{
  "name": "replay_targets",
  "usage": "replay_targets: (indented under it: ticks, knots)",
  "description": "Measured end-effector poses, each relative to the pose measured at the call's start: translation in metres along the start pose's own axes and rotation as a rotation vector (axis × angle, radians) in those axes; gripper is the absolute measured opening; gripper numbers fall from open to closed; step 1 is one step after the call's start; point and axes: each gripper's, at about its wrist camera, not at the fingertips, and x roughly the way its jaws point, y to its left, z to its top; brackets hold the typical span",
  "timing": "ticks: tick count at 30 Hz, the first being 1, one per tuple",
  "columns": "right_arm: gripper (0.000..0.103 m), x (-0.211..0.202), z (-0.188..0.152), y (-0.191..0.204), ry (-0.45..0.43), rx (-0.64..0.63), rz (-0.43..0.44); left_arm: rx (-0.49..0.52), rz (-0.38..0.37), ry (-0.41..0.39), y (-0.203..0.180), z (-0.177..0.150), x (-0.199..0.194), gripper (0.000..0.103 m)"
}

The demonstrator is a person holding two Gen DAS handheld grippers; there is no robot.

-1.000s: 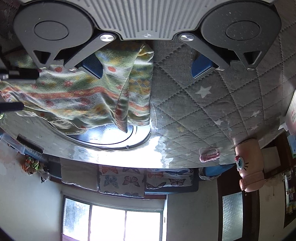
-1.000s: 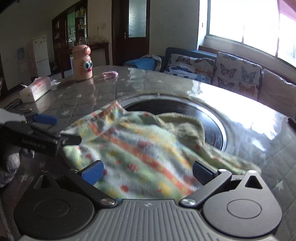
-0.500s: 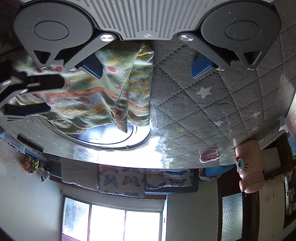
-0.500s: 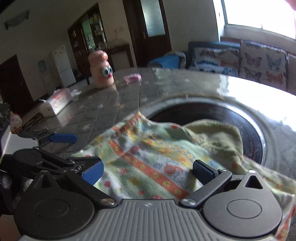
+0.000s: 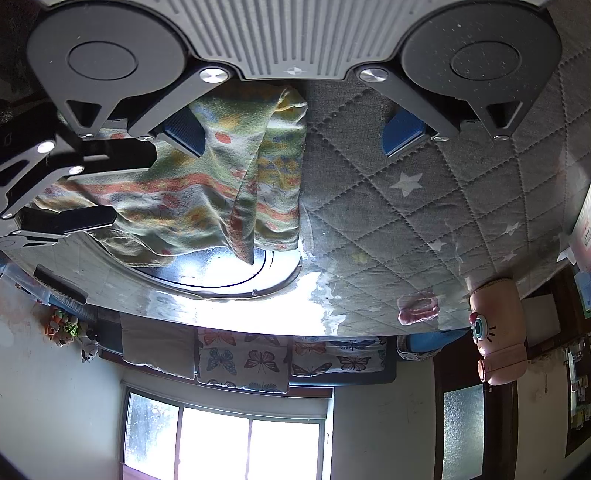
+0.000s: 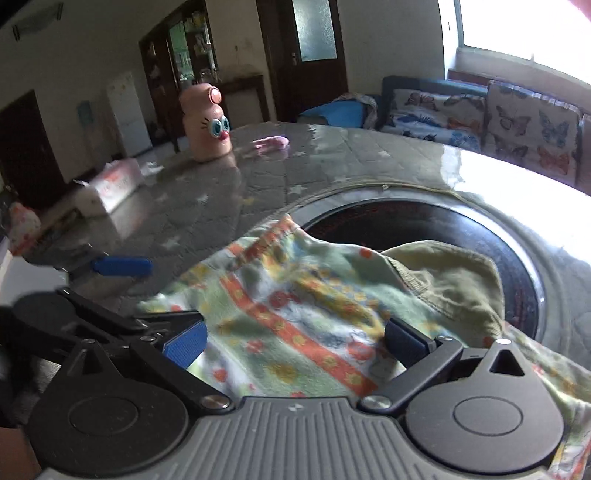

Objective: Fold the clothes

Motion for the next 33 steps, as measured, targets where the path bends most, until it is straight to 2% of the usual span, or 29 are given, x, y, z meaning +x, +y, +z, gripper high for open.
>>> replay_targets:
  ticks: [4,11,19,23,27,33]
  knots:
    - [0.103,-0.014,0.000,0.001,-0.028,0.014,-0.020,0.001,0.001,0.001,0.001,0.000,0.000,0.103]
    - [0.103,-0.031,-0.024,-0.004,-0.005,-0.008,-0.166,0.005,0.005,0.002,-0.001,0.000,0.000,0.103]
    - [0.103,-0.048,-0.042,-0.006,-0.037,0.034,-0.192,0.009,0.020,0.014,-0.004,0.005,-0.002,0.103]
    - [0.103,-0.062,-0.052,-0.009,-0.056,0.054,-0.205,0.042,0.031,-0.020,-0.012,0.012,-0.013,0.103]
    - [0.103,-0.063,-0.064,-0.017,-0.033,0.104,-0.212,0.069,0.017,-0.031,-0.022,0.019,-0.014,0.103]
    - [0.103,-0.072,-0.058,-0.020,-0.064,0.104,-0.203,0.132,0.016,-0.027,-0.039,0.033,-0.003,0.103]
